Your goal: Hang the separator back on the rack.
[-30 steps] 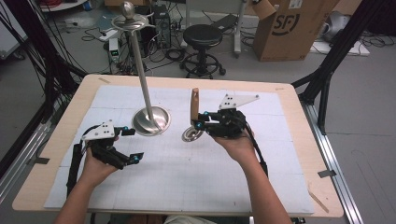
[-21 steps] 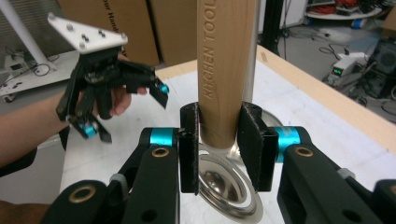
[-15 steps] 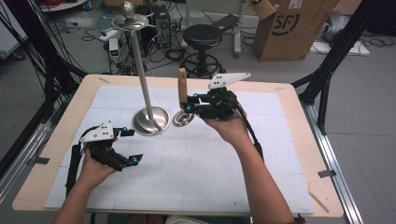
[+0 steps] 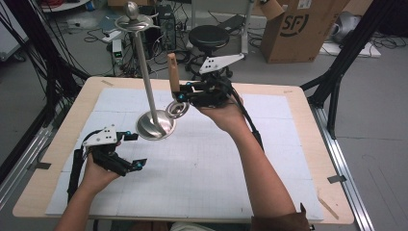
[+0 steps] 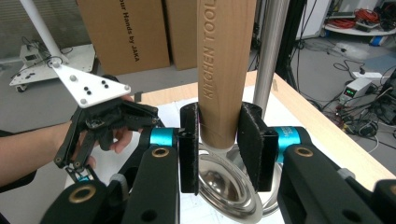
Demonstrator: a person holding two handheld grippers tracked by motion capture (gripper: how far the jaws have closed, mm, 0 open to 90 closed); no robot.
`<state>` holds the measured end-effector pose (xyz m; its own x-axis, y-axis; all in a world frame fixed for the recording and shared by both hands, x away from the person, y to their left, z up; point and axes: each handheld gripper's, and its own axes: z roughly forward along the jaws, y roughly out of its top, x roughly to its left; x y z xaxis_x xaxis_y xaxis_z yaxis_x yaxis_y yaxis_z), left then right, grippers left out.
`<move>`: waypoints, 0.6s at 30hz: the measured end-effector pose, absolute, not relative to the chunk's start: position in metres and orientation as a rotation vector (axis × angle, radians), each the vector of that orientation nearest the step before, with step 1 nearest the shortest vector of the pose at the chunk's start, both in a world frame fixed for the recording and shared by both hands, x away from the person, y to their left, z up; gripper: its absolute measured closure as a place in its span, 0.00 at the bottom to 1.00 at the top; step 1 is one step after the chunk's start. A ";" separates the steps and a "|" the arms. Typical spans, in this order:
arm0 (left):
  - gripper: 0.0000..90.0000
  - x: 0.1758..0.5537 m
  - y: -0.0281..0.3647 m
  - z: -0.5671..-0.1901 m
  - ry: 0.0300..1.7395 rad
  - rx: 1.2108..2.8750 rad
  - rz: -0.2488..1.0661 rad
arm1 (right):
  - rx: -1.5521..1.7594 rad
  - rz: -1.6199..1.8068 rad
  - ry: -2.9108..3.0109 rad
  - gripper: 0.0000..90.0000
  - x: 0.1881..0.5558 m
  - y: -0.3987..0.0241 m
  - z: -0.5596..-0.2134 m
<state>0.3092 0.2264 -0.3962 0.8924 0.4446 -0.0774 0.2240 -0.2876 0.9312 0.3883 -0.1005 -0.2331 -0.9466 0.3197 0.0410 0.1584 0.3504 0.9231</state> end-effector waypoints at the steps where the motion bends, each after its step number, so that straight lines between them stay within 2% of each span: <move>1: 0.02 0.309 0.226 -0.396 0.497 1.876 0.233 | 0.437 1.650 2.459 0.78 0.389 -0.100 -0.231; 18: 0.02 0.309 0.225 -0.396 0.499 1.886 0.241 | 0.369 1.617 2.489 0.78 0.403 -0.088 -0.202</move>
<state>0.3087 0.2252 -0.3964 0.8900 0.4503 -0.0711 0.2237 -0.2954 0.9288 0.4034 -0.0880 -0.2022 -0.9585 0.2849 0.0078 0.1229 0.3885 0.9132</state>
